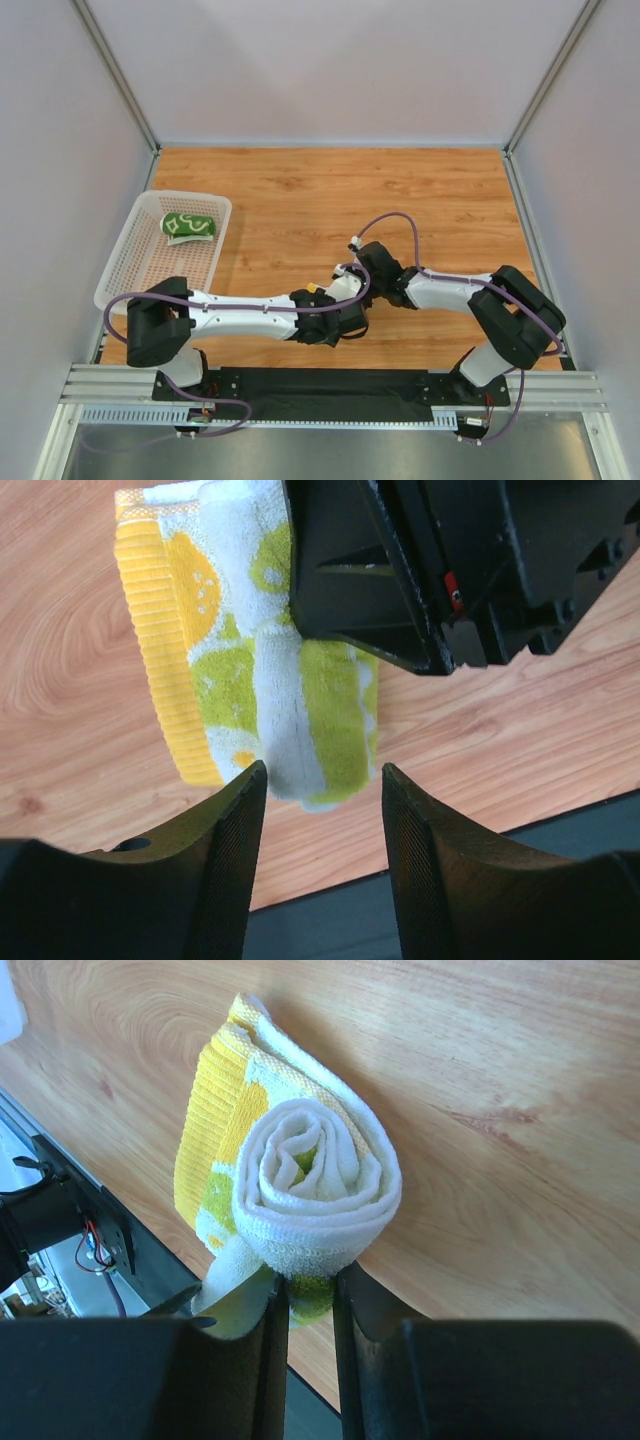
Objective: Roll the towels
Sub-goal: Roll the towel
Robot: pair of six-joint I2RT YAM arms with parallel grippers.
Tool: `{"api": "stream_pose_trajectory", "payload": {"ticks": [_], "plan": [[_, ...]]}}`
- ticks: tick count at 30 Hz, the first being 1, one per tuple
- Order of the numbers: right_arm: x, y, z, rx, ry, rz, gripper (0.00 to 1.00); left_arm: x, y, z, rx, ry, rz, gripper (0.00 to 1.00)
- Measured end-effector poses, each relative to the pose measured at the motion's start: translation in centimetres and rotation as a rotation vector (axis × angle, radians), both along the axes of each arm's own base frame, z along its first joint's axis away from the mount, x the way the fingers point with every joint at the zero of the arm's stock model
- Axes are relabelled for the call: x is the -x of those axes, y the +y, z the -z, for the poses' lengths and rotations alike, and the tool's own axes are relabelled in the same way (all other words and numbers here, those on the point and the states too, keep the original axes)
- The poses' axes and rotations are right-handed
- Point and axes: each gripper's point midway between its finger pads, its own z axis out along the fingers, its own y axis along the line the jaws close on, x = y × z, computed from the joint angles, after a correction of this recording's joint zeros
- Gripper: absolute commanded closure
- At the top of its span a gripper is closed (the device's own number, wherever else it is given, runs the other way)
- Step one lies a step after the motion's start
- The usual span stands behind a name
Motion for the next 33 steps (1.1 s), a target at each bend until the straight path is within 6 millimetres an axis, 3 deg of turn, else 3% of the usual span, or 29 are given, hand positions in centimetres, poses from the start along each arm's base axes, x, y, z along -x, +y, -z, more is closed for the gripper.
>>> {"api": "stream_pose_trajectory", "payload": {"ticks": [12,16,21,33], "plan": [[0.2,-0.2,0.0,0.011,0.009,0.0,0.95,0.2,-1.1,0.8,0.005,-0.034,0.09,0.45],[0.1,-0.2,0.0,0.011,0.009,-0.001,0.95,0.5,-1.2,0.0,-0.019,-0.076,0.111,0.46],[0.1,-0.1,0.1,0.014,0.012,-0.002,0.95,0.9,-2.9,-1.5,-0.002,-0.113,0.136,0.45],[0.2,0.0,0.1,0.018,0.019,-0.006,0.95,0.6,-2.0,1.2,-0.099,-0.122,0.127,0.43]]}}
